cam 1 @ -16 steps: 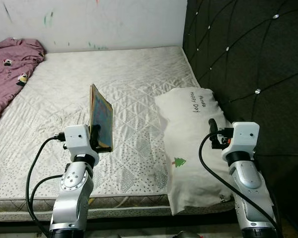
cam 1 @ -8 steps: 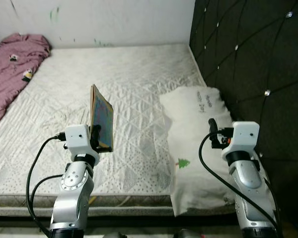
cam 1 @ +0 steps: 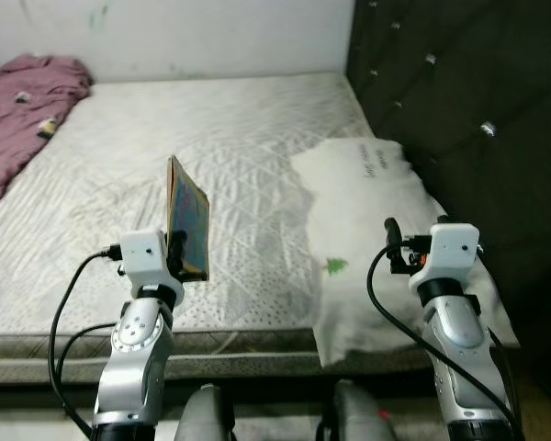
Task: Clean up the room
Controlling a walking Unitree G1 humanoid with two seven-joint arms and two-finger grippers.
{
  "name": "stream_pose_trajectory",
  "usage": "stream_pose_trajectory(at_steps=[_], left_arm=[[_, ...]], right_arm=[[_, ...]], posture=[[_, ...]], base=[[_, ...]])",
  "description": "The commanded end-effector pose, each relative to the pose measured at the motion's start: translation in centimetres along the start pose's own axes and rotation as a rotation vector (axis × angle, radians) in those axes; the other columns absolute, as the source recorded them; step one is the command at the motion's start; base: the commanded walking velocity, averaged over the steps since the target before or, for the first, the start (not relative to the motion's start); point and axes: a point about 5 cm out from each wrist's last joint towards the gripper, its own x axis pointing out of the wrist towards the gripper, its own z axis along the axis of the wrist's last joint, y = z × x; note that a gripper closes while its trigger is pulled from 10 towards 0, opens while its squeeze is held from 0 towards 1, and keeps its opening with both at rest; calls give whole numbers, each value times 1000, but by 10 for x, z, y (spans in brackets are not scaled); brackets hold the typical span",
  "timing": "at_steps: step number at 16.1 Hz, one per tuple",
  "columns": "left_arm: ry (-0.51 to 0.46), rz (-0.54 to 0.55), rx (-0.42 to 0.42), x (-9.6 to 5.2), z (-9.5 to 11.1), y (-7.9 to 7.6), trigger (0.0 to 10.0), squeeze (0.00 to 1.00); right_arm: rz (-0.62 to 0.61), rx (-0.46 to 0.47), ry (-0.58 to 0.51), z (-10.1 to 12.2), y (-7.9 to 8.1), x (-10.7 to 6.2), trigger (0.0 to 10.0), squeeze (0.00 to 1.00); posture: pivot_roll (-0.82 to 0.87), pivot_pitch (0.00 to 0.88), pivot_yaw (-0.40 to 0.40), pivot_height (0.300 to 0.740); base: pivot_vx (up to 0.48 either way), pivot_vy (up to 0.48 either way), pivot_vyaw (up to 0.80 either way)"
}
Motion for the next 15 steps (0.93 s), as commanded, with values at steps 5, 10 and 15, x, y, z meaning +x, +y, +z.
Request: stream_pose_trajectory(at_steps=[5, 10, 15], left_arm=[[-75, -4, -9, -2, 14, 1, 10000, 0], [-97, -7, -35, 1, 19, 4, 10000, 0], [-96, -9, -34, 3, 18, 5, 10000, 0]], right_arm=[[13, -3, 11, -2, 0, -2, 10000, 0], [29, -7, 0, 3, 3, 4, 10000, 0], [32, -14, -5, 4, 1, 5, 10000, 0]], posture=[[-73, 0, 36, 646], [-83, 0, 42, 646], [-94, 0, 40, 646]], base=[[0, 0, 0], [200, 0, 0], [384, 0, 0]])
